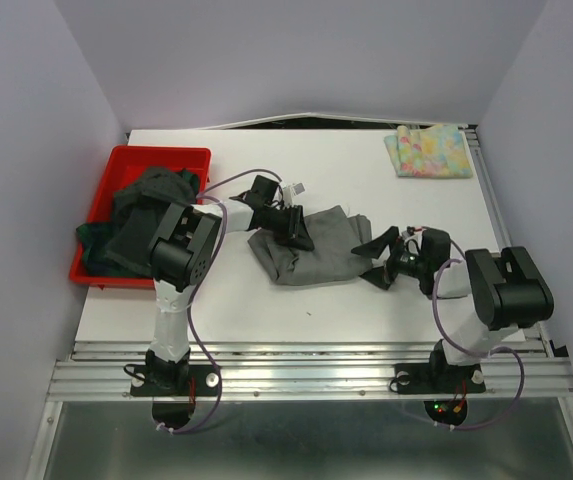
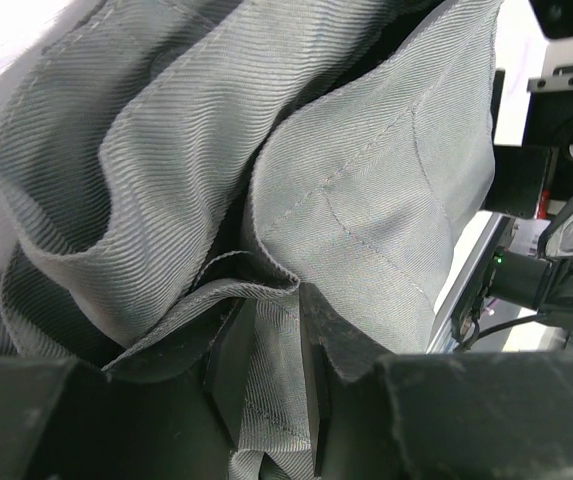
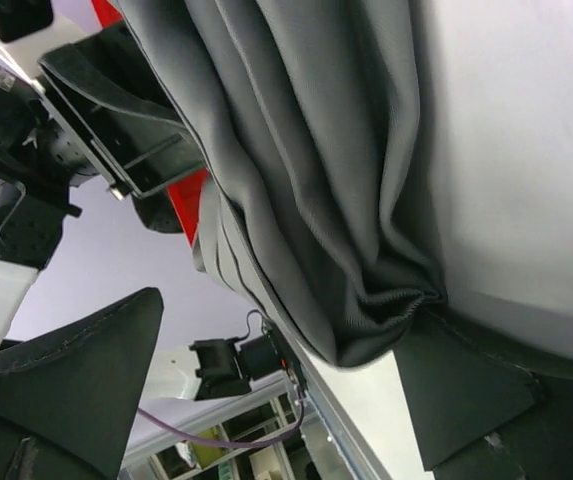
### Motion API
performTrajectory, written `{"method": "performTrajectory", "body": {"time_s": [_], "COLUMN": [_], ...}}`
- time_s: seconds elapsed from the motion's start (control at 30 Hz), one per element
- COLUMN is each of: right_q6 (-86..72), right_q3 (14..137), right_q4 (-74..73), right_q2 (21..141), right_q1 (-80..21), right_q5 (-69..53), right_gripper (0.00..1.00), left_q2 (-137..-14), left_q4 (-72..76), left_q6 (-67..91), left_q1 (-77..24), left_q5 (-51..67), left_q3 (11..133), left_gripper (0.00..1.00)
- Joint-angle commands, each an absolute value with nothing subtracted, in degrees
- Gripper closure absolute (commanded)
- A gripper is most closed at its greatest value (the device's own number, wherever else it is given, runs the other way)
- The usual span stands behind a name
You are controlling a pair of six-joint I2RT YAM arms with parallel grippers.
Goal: Fold and stack the skirts
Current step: Neatly place the folded skirt to the corner
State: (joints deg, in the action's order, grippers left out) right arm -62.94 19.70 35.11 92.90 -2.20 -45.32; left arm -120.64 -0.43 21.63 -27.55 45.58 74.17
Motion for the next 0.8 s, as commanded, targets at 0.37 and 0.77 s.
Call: {"method": "performTrajectory", "body": {"time_s": [0.37,0.77], "right_q6": [-49.32,-41.75], "right_q3": [23.81,32.78], "right_q4": [39.11,31.73], "right_q2": [107.31,109.60], "right_q1": [-6.14,-13.27], "right_q5": [-25.23,-19.25], "right_gripper": [0.01,0.20], "left_q2": [-128.40,-129.11], "left_q4": [-10.02,-10.55], "left_q6": [17.93,16.88], "left_q1": [-27.95,-28.21], "left_q5": [36.21,35.42], "left_q3": [76.20,78.22], "left_gripper": [0.62,0.62]}}
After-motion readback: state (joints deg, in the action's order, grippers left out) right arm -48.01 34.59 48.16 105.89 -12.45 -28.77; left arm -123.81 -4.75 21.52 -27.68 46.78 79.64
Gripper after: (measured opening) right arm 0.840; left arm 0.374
